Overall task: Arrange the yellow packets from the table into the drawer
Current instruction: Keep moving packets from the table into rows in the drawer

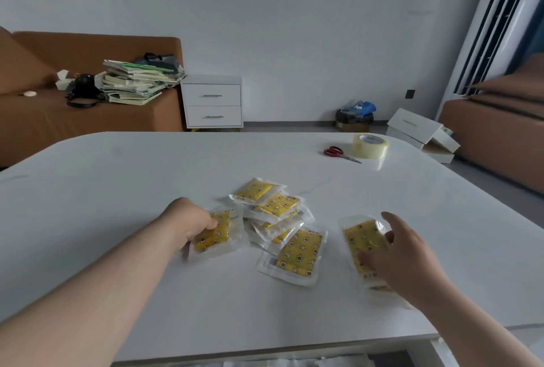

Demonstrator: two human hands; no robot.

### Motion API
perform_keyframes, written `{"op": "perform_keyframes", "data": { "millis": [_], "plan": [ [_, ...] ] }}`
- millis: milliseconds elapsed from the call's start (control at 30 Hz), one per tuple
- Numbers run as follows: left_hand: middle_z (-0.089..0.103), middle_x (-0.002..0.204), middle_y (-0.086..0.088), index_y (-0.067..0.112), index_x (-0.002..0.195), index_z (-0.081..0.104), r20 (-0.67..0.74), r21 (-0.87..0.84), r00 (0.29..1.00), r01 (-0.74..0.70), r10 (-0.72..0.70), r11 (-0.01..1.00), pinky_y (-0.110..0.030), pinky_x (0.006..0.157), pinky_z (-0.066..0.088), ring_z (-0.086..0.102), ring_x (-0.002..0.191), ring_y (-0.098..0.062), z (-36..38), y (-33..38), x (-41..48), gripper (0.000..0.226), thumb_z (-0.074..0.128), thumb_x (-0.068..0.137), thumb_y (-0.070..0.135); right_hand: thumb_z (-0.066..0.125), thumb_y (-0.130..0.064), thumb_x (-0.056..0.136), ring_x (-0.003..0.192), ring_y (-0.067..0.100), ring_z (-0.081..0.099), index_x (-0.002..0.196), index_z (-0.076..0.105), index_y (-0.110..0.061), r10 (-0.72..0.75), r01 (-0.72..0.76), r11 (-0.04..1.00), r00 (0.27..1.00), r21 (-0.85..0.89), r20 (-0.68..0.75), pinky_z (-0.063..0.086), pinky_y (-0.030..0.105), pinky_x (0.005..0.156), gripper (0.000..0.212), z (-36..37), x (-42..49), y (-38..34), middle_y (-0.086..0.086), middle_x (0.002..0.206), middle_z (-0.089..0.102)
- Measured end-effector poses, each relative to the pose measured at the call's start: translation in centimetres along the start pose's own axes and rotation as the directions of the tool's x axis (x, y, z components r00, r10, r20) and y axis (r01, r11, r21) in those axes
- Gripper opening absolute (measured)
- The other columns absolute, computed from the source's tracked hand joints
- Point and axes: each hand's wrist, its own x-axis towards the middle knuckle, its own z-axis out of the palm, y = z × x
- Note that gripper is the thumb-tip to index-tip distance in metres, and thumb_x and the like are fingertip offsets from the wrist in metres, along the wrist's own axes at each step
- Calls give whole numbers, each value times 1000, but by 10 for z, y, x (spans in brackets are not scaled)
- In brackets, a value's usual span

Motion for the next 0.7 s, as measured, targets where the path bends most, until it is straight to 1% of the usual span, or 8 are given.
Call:
{"op": "perform_keyframes", "data": {
  "millis": [67,133,233,300,367,500,600,700],
  "plan": [
    [65,83,-13,2,83,59,23,46,1000,-10,9,999,-30,66,50,63,74,-27,3,2,-2,40,87,65,23,77,-23,77,108,25,53,146,34,-31,-14,16,999,999,51,-29,50,42,90,82,1,1,1,0,118,51],
    [67,96,-13,3,96,60,26,150,1000,-1,-3,989,-30,74,50,65,90,-29,6,6,-5,56,90,58,33,80,-20,75,103,25,56,142,38,-34,-15,20,993,999,112,-47,53,42,85,81,3,2,2,0,115,52],
    [66,104,-16,-1,104,60,15,141,1000,25,-27,990,-29,71,46,64,98,-31,3,8,-8,62,92,58,27,81,-15,74,94,25,61,137,44,-34,-12,21,978,999,208,-45,54,37,73,76,3,5,3,2,112,58],
    [64,95,-13,0,99,58,-8,109,1000,24,-23,994,-26,63,41,62,90,-29,-1,5,-8,56,91,60,21,79,-11,76,87,22,63,138,44,-33,-6,17,966,999,257,-44,49,31,62,74,1,6,3,0,105,62],
    [61,87,-10,2,95,55,-33,95,999,11,-8,995,-28,64,45,59,84,-27,-5,2,-8,51,90,60,17,76,-8,78,83,20,63,142,38,-32,10,2,950,999,312,-35,46,30,60,78,-1,8,3,-4,96,64],
    [71,89,-15,1,90,65,-35,-104,999,-32,28,994,-35,74,56,68,80,-29,-19,-8,1,37,87,60,3,75,-6,80,85,24,65,145,35,-27,66,-61,922,998,381,-1,46,32,59,79,-7,9,2,-1,98,68],
    [72,91,-19,-4,90,66,-11,-259,1000,16,-20,966,-47,84,56,70,84,-33,-30,-17,0,34,85,61,-2,77,-2,76,80,29,68,131,53,-20,121,-124,928,992,350,29,54,38,67,63,-14,8,5,4,94,70],
    [70,93,-25,-8,90,65,50,-375,997,79,-65,924,-55,81,55,70,78,-34,-33,-22,-7,25,77,69,-10,77,4,74,74,32,69,114,59,-15,168,-183,919,983,350,72,56,41,72,49,-24,6,9,9,89,70]
  ]
}}
